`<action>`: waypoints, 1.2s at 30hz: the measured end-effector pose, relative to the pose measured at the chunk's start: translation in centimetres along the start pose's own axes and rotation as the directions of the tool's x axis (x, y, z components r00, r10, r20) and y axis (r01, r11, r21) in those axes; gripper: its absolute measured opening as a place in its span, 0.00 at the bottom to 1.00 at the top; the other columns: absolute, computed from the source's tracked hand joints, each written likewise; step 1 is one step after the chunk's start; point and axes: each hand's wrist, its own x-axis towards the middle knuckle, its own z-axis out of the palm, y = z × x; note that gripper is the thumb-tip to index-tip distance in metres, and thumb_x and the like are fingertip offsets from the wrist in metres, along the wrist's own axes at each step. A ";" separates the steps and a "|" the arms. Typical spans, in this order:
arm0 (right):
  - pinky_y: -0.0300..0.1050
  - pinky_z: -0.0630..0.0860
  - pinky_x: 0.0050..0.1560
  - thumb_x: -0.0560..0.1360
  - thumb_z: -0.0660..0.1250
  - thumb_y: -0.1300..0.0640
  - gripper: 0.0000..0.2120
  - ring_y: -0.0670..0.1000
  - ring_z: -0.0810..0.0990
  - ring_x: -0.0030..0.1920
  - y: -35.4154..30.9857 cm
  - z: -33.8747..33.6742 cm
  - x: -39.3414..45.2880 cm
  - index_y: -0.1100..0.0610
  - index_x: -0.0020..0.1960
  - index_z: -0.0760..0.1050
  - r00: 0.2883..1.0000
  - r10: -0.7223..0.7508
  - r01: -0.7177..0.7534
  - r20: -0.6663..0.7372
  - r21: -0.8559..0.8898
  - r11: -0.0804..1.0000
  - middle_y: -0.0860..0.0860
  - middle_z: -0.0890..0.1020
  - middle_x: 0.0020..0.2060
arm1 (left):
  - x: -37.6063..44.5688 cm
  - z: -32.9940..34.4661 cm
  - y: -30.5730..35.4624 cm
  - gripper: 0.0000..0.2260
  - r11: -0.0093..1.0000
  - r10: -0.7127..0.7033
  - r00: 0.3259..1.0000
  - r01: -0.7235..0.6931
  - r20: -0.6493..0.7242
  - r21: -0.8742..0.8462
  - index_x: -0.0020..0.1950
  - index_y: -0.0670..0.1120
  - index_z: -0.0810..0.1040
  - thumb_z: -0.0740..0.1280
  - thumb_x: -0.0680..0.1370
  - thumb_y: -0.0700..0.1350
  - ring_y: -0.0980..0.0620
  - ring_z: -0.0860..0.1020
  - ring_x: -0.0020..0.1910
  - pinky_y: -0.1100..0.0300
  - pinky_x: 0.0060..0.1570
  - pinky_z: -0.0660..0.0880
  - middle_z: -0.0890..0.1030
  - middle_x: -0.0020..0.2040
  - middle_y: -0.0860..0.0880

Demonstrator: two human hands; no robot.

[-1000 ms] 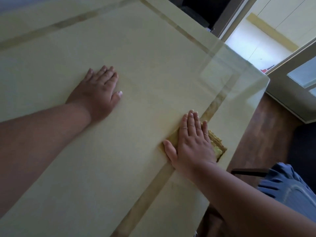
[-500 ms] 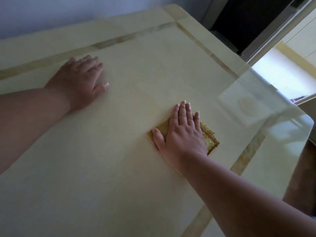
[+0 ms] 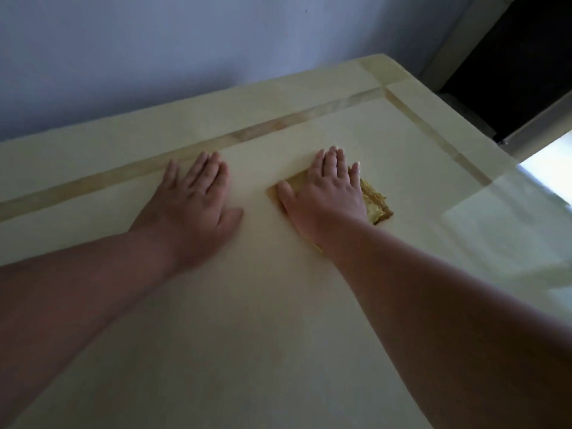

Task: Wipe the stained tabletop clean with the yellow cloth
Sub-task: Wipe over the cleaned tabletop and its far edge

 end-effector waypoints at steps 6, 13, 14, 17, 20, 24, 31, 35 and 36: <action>0.62 0.38 0.87 0.82 0.46 0.28 0.51 0.57 0.39 0.89 -3.7 -0.8 8.4 0.63 0.89 0.41 1.000 -0.020 0.020 -0.009 0.000 1.000 0.60 0.45 0.90 | 0.3 0.4 -0.6 0.43 0.999 0.022 1.000 -0.022 0.005 0.048 0.86 0.44 0.45 0.35 0.76 0.67 0.47 0.43 0.86 0.37 0.82 0.44 0.45 0.87 0.44; 0.61 0.39 0.88 0.82 0.48 0.27 0.50 0.56 0.41 0.90 -6.0 -1.1 12.8 0.62 0.89 0.43 0.978 -0.210 0.209 -0.002 -0.051 0.977 0.59 0.46 0.90 | 0.2 0.8 -0.7 0.42 0.999 0.029 1.000 -0.029 -0.004 0.039 0.86 0.44 0.44 0.36 0.78 0.68 0.48 0.43 0.86 0.37 0.82 0.45 0.45 0.87 0.45; 0.61 0.39 0.88 0.83 0.48 0.27 0.50 0.56 0.41 0.90 -5.9 -1.2 13.0 0.62 0.89 0.43 0.972 -0.236 0.236 0.000 -0.065 0.970 0.59 0.45 0.90 | 0.1 0.7 -0.7 0.42 0.999 0.033 0.999 -0.033 -0.001 0.041 0.86 0.43 0.44 0.36 0.78 0.68 0.48 0.42 0.86 0.37 0.82 0.45 0.44 0.87 0.45; 0.60 0.39 0.88 0.84 0.47 0.27 0.49 0.56 0.41 0.90 -5.9 -1.2 12.8 0.62 0.90 0.43 0.956 -0.293 0.292 0.002 -0.089 0.952 0.59 0.46 0.90 | -0.1 0.7 -0.6 0.43 0.998 0.029 1.000 -0.029 -0.003 0.051 0.86 0.43 0.44 0.34 0.77 0.68 0.48 0.42 0.86 0.37 0.81 0.45 0.44 0.87 0.45; 0.59 0.39 0.88 0.85 0.48 0.29 0.47 0.55 0.41 0.90 -5.4 -1.0 11.5 0.61 0.90 0.43 0.951 -0.308 0.306 -0.003 -0.101 0.947 0.58 0.46 0.90 | 0.0 0.6 -0.3 0.43 0.998 0.038 0.999 -0.038 0.005 0.047 0.86 0.43 0.44 0.34 0.76 0.67 0.48 0.42 0.86 0.37 0.82 0.45 0.44 0.87 0.45; 0.59 0.38 0.88 0.85 0.49 0.29 0.47 0.54 0.41 0.90 -5.4 -0.7 9.1 0.60 0.90 0.43 0.956 -0.292 0.290 -0.003 -0.097 0.952 0.57 0.45 0.90 | 0.0 0.4 -0.3 0.42 0.999 0.039 0.999 -0.040 0.017 0.027 0.86 0.44 0.44 0.34 0.75 0.64 0.49 0.42 0.86 0.38 0.82 0.44 0.43 0.87 0.46; 0.61 0.39 0.87 0.84 0.46 0.30 0.46 0.54 0.41 0.90 -5.8 -0.2 4.1 0.61 0.90 0.44 0.985 -0.174 0.173 -0.021 -0.047 0.984 0.57 0.46 0.90 | 0.3 0.2 -0.5 0.32 1.000 0.023 1.000 -0.022 0.020 -0.020 0.86 0.44 0.46 0.47 0.85 0.56 0.49 0.43 0.86 0.39 0.82 0.43 0.45 0.87 0.46; 0.62 0.37 0.87 0.86 0.45 0.33 0.43 0.55 0.41 0.90 -6.4 0.3 0.3 0.62 0.90 0.43 0.998 -0.067 0.067 -0.020 -0.007 0.998 0.58 0.46 0.90 | 0.5 0.4 -0.6 0.31 0.997 0.006 1.000 -0.007 -0.007 -0.078 0.85 0.44 0.50 0.48 0.85 0.55 0.48 0.46 0.86 0.38 0.82 0.44 0.48 0.87 0.46; 0.62 0.37 0.87 0.87 0.45 0.34 0.42 0.55 0.41 0.90 -6.6 0.5 -0.9 0.62 0.90 0.43 0.999 -0.047 0.047 -0.020 0.001 0.999 0.59 0.46 0.90 | 0.4 0.5 -0.6 0.31 0.997 0.011 1.000 -0.012 -0.017 -0.080 0.85 0.44 0.51 0.47 0.84 0.56 0.48 0.46 0.86 0.37 0.82 0.44 0.49 0.87 0.45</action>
